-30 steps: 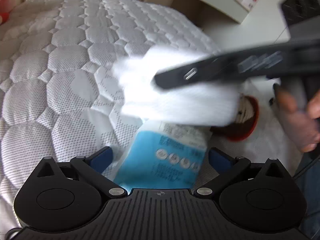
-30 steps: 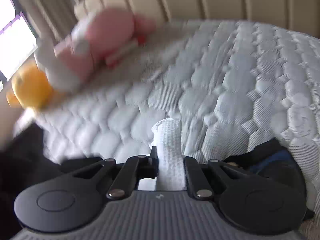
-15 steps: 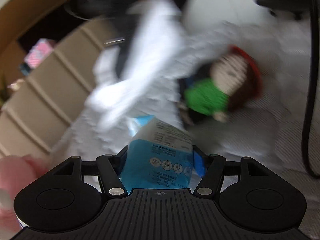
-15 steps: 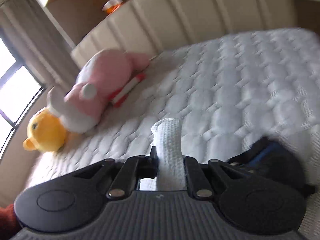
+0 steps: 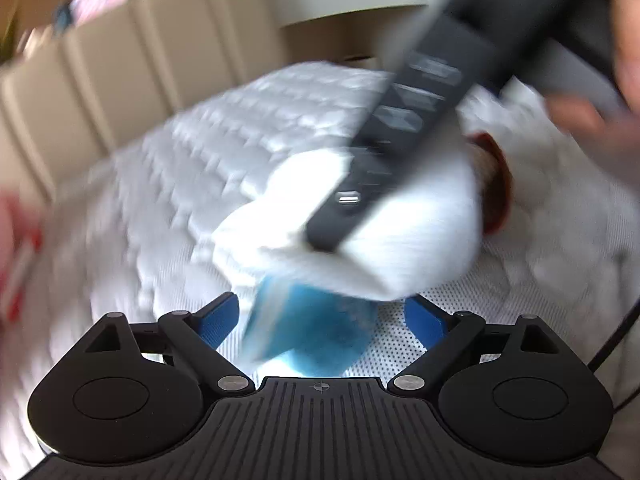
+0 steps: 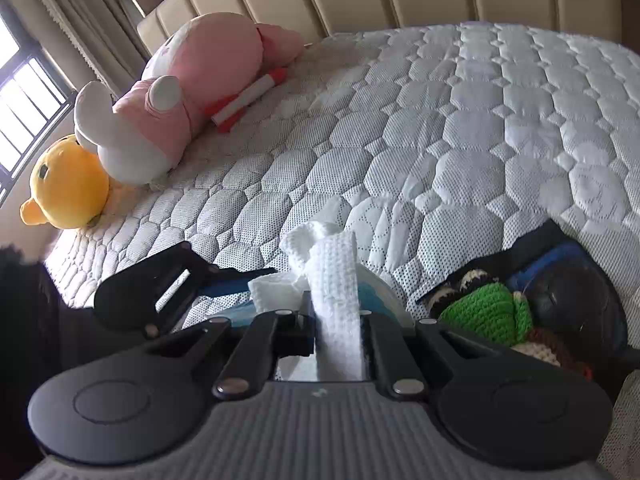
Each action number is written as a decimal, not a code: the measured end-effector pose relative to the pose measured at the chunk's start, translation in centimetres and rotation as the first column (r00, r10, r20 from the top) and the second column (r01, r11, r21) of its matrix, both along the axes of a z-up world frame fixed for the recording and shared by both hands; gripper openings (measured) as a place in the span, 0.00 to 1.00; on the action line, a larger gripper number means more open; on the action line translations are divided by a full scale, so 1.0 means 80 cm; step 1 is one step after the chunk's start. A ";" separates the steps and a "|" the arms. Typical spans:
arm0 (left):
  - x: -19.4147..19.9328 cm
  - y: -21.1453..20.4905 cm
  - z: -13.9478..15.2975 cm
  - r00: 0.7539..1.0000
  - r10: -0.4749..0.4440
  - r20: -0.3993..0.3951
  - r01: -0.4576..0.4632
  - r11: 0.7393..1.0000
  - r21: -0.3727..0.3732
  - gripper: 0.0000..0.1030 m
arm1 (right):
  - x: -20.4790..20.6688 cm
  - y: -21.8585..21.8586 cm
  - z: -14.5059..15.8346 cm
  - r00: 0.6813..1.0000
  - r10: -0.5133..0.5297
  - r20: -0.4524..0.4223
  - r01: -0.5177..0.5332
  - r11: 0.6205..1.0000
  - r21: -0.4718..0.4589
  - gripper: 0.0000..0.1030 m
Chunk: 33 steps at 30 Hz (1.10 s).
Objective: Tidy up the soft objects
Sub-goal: 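Hold the pack in the left tool while the right tool's towel wipes it again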
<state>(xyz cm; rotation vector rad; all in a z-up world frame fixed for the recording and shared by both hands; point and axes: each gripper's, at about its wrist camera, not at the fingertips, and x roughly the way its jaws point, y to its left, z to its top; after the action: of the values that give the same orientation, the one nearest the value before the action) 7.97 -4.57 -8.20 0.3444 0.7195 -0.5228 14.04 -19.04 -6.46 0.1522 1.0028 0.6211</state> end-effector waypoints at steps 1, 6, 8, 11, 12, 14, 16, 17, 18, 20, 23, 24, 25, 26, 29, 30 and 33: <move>0.008 0.008 0.000 0.999 0.035 -0.041 -0.037 0.998 -0.046 0.91 | 0.001 0.000 0.000 1.000 0.000 -0.003 0.000 1.000 0.002 0.08; 0.026 0.023 -0.010 0.990 0.044 -0.134 -0.063 0.988 -0.142 0.59 | 0.004 -0.005 0.001 1.000 -0.019 -0.008 0.019 1.000 -0.004 0.08; 0.010 0.003 -0.006 1.000 -0.023 -0.006 0.022 0.999 -0.048 0.56 | 0.006 -0.015 0.007 0.998 -0.062 0.008 0.062 0.998 -0.006 0.08; -0.013 -0.025 -0.005 0.980 -0.138 0.144 0.124 0.987 0.100 0.57 | 0.009 -0.030 0.018 0.992 -0.118 0.046 0.118 0.993 -0.003 0.08; -0.016 -0.030 -0.008 0.976 -0.162 0.148 0.143 0.981 0.131 0.56 | 0.008 -0.032 0.021 0.991 -0.119 0.055 0.118 0.993 0.020 0.08; -0.017 -0.037 -0.018 0.975 -0.185 0.121 0.164 0.973 0.164 0.56 | 0.004 -0.034 0.028 0.993 -0.102 0.063 0.096 0.992 0.085 0.08; -0.015 -0.040 -0.023 0.975 -0.197 0.100 0.178 0.968 0.177 0.57 | 0.000 -0.026 0.034 0.998 -0.039 0.044 0.031 0.984 0.173 0.08; -0.014 -0.040 -0.023 0.975 -0.201 0.098 0.181 0.967 0.178 0.58 | -0.001 -0.019 0.034 0.999 -0.012 0.036 0.005 0.983 0.183 0.08; -0.013 -0.040 -0.023 0.975 -0.201 0.098 0.181 0.967 0.176 0.58 | -0.002 -0.012 0.032 1.000 0.009 0.028 -0.014 0.985 0.171 0.08; -0.012 -0.038 -0.019 0.977 -0.193 0.095 0.176 0.971 0.164 0.58 | -0.002 -0.004 0.022 1.000 0.022 0.010 -0.023 0.993 0.114 0.09; -0.015 -0.035 -0.012 0.980 -0.182 0.086 0.168 0.975 0.145 0.59 | 0.006 -0.009 0.006 0.999 -0.022 -0.040 0.024 0.998 0.066 0.09; -0.019 -0.034 -0.011 0.980 -0.180 0.086 0.167 0.976 0.142 0.59 | 0.009 -0.014 0.005 0.998 -0.041 -0.054 0.045 0.996 0.078 0.09; -0.021 -0.033 -0.010 0.980 -0.180 0.087 0.166 0.976 0.140 0.59 | 0.011 -0.019 0.006 0.996 -0.060 -0.062 0.066 0.994 0.090 0.09; -0.022 -0.033 -0.010 0.980 -0.180 0.086 0.167 0.976 0.139 0.59 | 0.014 -0.023 0.007 0.995 -0.077 -0.062 0.083 0.992 0.096 0.09; -0.021 -0.030 -0.013 0.982 -0.173 0.075 0.162 0.977 0.136 0.59 | 0.018 -0.034 0.010 0.990 -0.125 -0.065 0.132 0.985 0.113 0.09; -0.022 -0.029 -0.013 0.983 -0.172 0.070 0.161 0.978 0.134 0.59 | 0.020 -0.038 0.010 0.988 -0.138 -0.075 0.147 0.981 0.126 0.09; -0.029 -0.026 -0.010 0.984 -0.168 0.056 0.160 0.980 0.117 0.69 | 0.022 -0.053 0.012 0.978 -0.183 -0.102 0.199 0.963 0.180 0.09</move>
<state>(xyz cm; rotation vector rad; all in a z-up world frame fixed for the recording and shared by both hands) 5.66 -6.66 -9.00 0.5266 0.6613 -0.6257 15.80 -23.25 -5.51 0.4417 0.9962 0.5354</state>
